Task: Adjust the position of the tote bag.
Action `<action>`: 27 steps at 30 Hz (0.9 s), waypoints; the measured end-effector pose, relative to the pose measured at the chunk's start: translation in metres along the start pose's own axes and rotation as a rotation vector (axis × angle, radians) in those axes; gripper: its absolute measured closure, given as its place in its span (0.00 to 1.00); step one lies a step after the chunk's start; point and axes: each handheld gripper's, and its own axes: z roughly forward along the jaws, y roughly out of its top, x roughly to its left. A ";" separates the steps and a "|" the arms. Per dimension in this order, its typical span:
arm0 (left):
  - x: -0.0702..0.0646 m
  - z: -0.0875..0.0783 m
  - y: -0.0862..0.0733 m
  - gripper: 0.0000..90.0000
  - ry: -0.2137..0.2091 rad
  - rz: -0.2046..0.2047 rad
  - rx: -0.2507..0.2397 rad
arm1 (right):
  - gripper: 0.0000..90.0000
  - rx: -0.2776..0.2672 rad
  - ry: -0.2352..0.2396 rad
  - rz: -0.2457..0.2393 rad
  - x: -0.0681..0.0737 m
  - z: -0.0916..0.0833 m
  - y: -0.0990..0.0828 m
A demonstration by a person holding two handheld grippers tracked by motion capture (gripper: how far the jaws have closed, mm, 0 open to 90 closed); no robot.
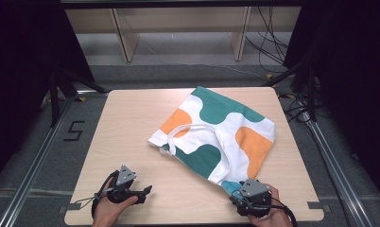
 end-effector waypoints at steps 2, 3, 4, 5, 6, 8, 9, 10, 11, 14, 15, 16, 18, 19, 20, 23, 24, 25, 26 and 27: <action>-0.001 0.001 0.000 0.21 0.001 -0.036 -0.006 | 0.47 -0.017 0.007 -0.001 -0.004 -0.001 0.001; 0.000 0.000 0.000 0.21 0.000 -0.013 0.012 | 0.48 -0.022 0.012 0.013 -0.004 -0.003 0.000; 0.000 0.000 0.000 0.21 0.000 -0.013 0.012 | 0.48 -0.022 0.012 0.013 -0.004 -0.003 0.000; 0.000 0.000 0.000 0.21 0.003 -0.026 0.013 | 0.51 -0.037 0.012 0.040 -0.005 -0.006 0.000; 0.000 0.000 0.000 0.21 0.003 -0.026 0.013 | 0.51 -0.037 0.012 0.040 -0.005 -0.006 0.000; 0.000 0.000 0.000 0.21 0.001 -0.015 0.015 | 0.51 -0.053 0.011 0.028 -0.008 -0.007 -0.001; 0.000 0.000 0.000 0.21 -0.003 -0.018 0.012 | 0.52 -0.057 0.013 0.035 -0.008 -0.009 -0.001; 0.001 -0.001 0.000 0.21 -0.004 -0.010 0.021 | 0.52 -0.045 0.020 0.050 -0.007 -0.010 -0.002; 0.001 -0.001 0.000 0.21 -0.003 0.001 0.024 | 0.53 -0.056 0.012 0.038 -0.008 -0.010 -0.002; 0.000 0.001 0.000 0.21 -0.008 -0.033 0.009 | 0.53 -0.063 0.012 0.038 -0.010 -0.013 -0.002; 0.001 0.000 0.000 0.21 -0.004 -0.010 0.021 | 0.53 -0.053 0.011 0.043 -0.009 -0.013 -0.002; 0.000 0.000 -0.001 0.21 -0.003 -0.012 0.016 | 0.52 -0.045 0.006 0.034 -0.008 -0.014 -0.002; 0.000 0.001 0.000 0.20 -0.002 -0.014 0.012 | 0.51 -0.036 -0.013 -0.005 -0.005 -0.010 -0.002; 0.000 0.001 0.000 0.20 0.002 -0.011 0.007 | 0.51 -0.020 -0.013 -0.025 -0.003 -0.008 -0.001; -0.001 0.002 0.000 0.20 0.007 -0.014 0.006 | 0.51 -0.002 -0.016 -0.023 -0.001 -0.006 -0.001; 0.000 0.001 0.000 0.20 -0.008 0.003 0.016 | 0.52 0.015 -0.038 -0.068 0.003 -0.002 0.001; -0.002 0.003 0.000 0.20 -0.005 -0.020 -0.007 | 0.52 0.013 -0.047 -0.058 0.004 -0.001 0.002; -0.001 0.002 0.000 0.20 -0.009 -0.002 0.001 | 0.53 0.012 -0.048 -0.047 0.004 -0.002 0.002; -0.002 0.003 0.000 0.20 -0.015 -0.017 -0.005 | 0.56 0.012 -0.040 -0.058 0.003 -0.001 0.003; -0.003 0.004 -0.001 0.20 -0.015 -0.028 -0.007 | 0.59 0.010 -0.033 -0.059 0.002 -0.001 0.003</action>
